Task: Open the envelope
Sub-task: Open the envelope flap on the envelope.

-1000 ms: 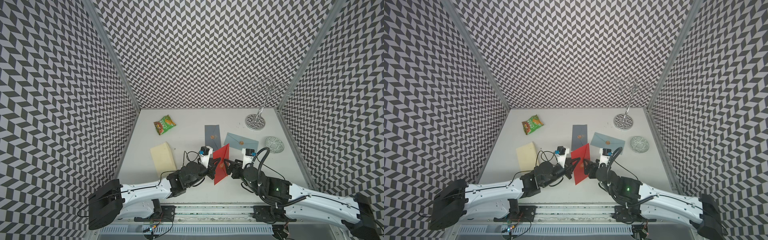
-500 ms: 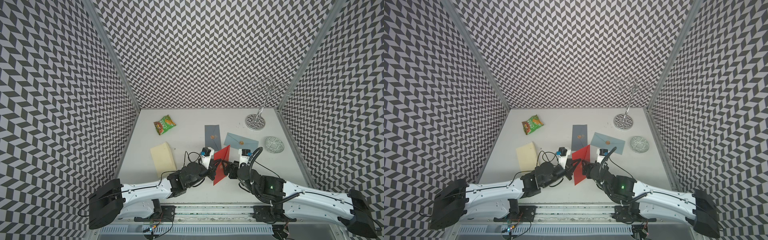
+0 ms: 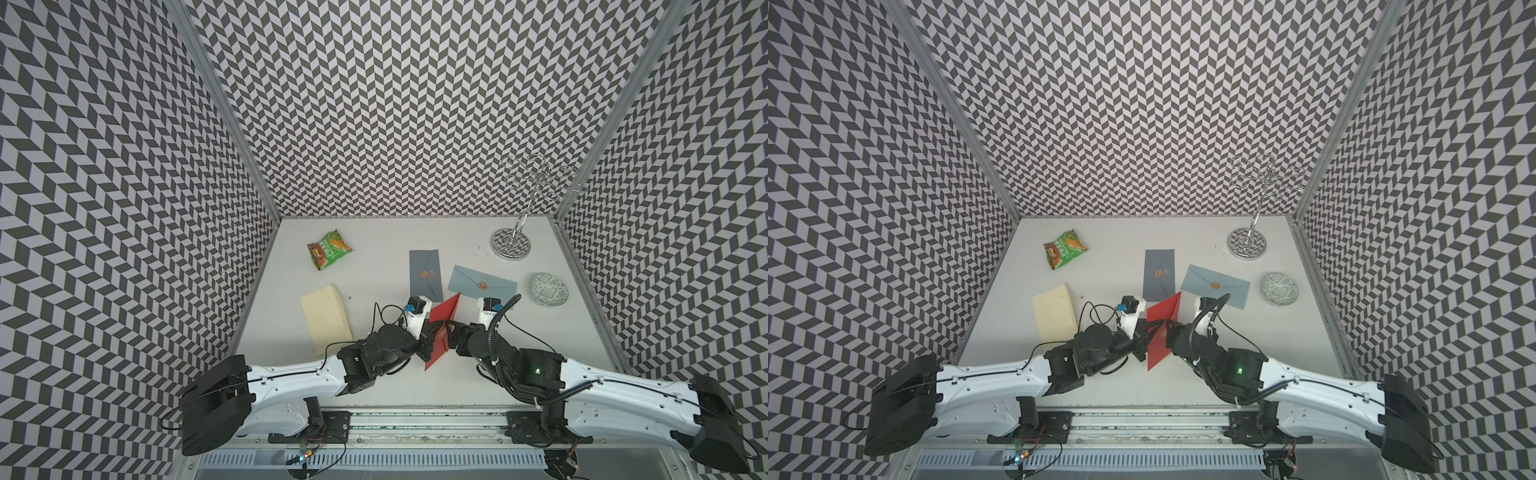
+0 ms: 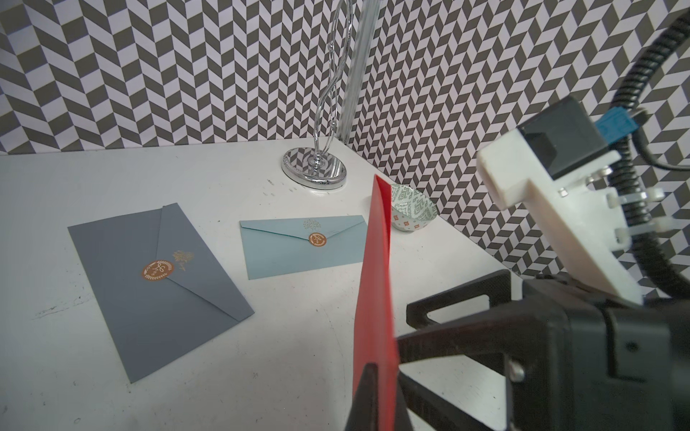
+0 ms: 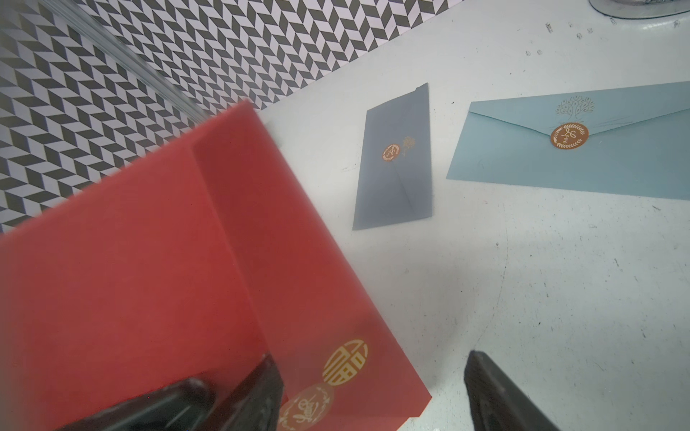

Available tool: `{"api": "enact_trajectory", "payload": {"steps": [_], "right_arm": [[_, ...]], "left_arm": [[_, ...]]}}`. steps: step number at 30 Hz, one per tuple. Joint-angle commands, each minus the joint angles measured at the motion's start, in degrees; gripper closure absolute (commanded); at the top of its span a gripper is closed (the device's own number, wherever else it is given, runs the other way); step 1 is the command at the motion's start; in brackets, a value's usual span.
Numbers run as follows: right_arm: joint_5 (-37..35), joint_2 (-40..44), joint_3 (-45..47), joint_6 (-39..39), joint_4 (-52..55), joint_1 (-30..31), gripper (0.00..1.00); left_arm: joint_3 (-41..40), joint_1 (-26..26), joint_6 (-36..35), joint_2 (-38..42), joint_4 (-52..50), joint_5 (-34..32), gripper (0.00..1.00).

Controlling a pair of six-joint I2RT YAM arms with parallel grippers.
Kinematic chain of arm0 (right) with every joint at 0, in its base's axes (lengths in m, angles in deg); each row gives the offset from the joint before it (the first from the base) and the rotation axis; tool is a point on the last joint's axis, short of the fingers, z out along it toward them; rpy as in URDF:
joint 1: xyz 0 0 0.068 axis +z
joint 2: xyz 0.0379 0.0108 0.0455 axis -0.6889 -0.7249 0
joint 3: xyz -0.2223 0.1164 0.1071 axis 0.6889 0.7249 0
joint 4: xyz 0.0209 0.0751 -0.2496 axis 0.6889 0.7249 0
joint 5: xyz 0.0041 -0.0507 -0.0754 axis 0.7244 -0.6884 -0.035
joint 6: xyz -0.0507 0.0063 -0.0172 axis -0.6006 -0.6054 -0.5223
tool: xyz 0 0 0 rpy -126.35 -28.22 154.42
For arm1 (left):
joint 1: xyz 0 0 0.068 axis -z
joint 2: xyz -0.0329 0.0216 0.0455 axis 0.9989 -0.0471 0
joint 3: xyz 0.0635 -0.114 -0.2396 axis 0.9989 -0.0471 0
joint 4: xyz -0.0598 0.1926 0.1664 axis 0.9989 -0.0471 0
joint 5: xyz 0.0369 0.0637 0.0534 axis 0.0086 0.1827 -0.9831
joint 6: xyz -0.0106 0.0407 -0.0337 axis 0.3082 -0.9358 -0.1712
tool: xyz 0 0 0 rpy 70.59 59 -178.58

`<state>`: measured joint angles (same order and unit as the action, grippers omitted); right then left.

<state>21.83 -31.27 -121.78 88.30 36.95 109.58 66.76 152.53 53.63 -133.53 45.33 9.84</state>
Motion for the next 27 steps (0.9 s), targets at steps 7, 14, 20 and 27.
{"api": "enact_trajectory", "payload": {"steps": [7, 14, 20, 27], "right_arm": [[-2.8, -0.2, -0.9, 2.5, 0.8, -1.2, 0.24], [-2.9, 0.8, -0.6, 2.6, 0.9, -1.3, 0.26], [-2.2, 0.7, -0.5, 2.2, 0.3, -1.5, 0.27], [-1.7, 2.0, -0.2, 0.6, -0.7, -1.6, 0.27]], "left_arm": [[2.0, 0.8, -0.7, -0.2, 0.5, 0.1, 1.00], [1.8, 0.8, -0.9, 0.1, 0.5, 0.0, 1.00], [1.9, 0.8, -1.1, -0.2, 0.5, 0.1, 1.00], [3.0, 0.8, -2.0, -0.5, -0.8, -0.3, 1.00]]}}
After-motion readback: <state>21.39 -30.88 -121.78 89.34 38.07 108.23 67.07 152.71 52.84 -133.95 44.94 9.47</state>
